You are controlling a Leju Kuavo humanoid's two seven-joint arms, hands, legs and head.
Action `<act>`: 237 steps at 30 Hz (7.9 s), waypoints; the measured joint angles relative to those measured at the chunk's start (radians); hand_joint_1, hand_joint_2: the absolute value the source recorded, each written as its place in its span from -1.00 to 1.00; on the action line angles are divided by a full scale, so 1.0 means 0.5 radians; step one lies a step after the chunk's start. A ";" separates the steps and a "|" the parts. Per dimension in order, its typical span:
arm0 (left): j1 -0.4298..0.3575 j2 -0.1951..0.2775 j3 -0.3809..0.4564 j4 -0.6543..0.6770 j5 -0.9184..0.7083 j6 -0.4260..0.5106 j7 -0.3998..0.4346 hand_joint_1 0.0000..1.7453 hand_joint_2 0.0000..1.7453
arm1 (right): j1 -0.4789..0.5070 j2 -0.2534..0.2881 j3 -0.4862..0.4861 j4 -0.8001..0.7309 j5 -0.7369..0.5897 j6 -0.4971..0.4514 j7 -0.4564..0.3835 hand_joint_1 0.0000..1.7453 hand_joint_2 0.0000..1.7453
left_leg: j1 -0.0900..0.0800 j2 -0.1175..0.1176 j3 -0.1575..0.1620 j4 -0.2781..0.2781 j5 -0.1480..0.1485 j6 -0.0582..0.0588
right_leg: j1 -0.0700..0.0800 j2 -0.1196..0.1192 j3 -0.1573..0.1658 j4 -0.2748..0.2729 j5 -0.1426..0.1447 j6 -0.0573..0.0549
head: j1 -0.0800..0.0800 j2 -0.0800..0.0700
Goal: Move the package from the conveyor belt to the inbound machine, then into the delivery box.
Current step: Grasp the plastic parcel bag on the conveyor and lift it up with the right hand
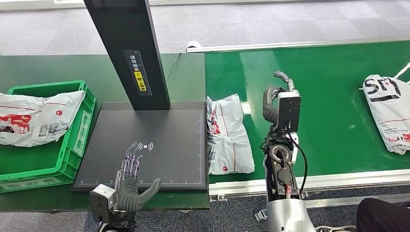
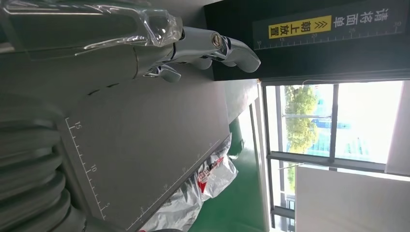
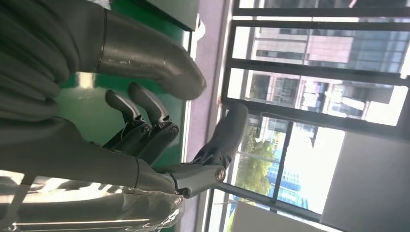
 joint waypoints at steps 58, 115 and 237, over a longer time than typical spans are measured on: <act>-0.065 -0.057 -0.052 -0.037 0.024 -0.007 0.179 -1.00 1.00 | 0.014 -0.044 0.554 1.272 1.220 0.083 1.697 1.00 1.00 | 0.000 -0.006 0.037 -0.001 -0.006 0.005 | 0.000 -0.006 0.040 -0.009 -0.008 0.005 | 0.000 0.000; 0.019 -0.060 0.004 -0.031 -0.019 0.025 0.048 -1.00 1.00 | 0.500 0.153 0.239 -0.625 0.120 -0.671 -0.041 -1.00 1.00 | 0.001 -0.010 0.006 -0.001 -0.002 0.005 | 0.001 -0.013 0.015 -0.006 -0.005 0.002 | 0.000 0.000; -0.016 -0.080 0.044 -0.027 0.002 -0.083 0.169 -1.00 1.00 | 0.124 0.014 0.060 1.056 2.190 -0.001 1.690 1.00 1.00 | 0.001 -0.016 0.032 -0.001 -0.001 0.006 | 0.001 -0.017 0.040 -0.012 -0.005 0.006 | 0.000 0.000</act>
